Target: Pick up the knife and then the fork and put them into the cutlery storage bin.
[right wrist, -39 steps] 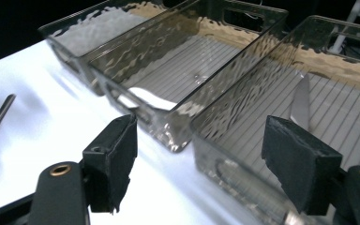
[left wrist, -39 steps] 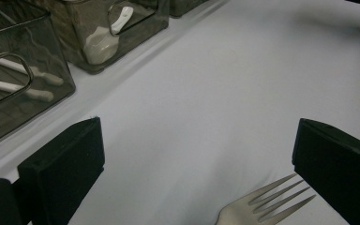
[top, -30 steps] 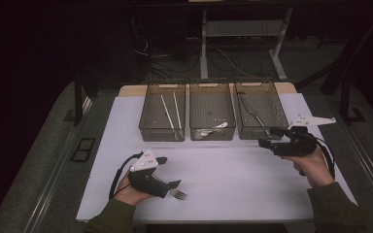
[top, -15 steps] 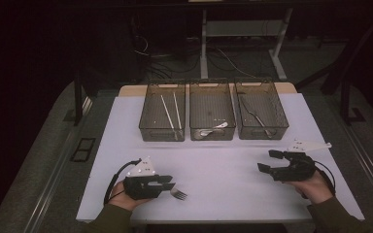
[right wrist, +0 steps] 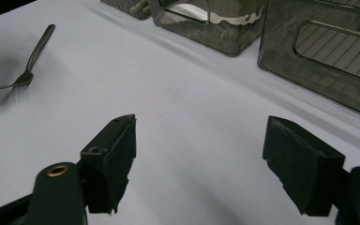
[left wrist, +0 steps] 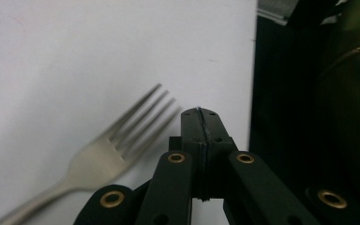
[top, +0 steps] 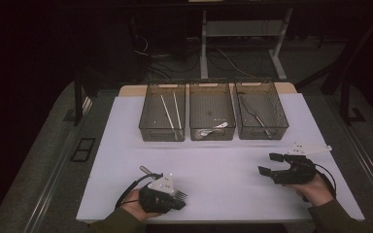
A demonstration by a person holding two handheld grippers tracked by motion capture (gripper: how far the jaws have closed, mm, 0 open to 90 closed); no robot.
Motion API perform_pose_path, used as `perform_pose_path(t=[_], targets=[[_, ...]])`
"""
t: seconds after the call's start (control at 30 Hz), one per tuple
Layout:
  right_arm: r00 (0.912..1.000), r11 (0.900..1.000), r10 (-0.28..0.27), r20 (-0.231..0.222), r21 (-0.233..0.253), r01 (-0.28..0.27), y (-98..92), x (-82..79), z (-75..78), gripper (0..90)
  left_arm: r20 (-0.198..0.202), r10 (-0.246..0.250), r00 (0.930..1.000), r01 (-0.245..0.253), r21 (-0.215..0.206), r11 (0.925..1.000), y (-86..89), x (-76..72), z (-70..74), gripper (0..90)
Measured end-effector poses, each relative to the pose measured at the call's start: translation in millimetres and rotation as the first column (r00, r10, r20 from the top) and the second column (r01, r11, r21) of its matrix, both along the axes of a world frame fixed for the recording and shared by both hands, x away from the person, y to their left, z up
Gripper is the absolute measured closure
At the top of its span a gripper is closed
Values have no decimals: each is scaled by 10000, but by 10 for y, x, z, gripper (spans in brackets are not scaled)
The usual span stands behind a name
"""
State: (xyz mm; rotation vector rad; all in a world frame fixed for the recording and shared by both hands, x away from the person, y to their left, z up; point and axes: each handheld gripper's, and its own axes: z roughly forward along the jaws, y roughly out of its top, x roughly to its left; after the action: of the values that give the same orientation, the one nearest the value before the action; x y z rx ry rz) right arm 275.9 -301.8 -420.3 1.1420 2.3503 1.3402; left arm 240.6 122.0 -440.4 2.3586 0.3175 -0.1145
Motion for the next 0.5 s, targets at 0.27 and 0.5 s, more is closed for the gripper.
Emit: perform_pose_path(t=[0.27, 0.5], targets=[[10000, 10000, -52, 18, 40, 52, -8, 9, 5, 258, 861, 489, 9951, -499, 95, 9987, -220, 309, 20, 889], [10000, 10000, -51, 41, 64, 51, -14, 10, 7, 258, 1012, 527, 9935, -534, 44, 9986, -365, 477, 17, 889]])
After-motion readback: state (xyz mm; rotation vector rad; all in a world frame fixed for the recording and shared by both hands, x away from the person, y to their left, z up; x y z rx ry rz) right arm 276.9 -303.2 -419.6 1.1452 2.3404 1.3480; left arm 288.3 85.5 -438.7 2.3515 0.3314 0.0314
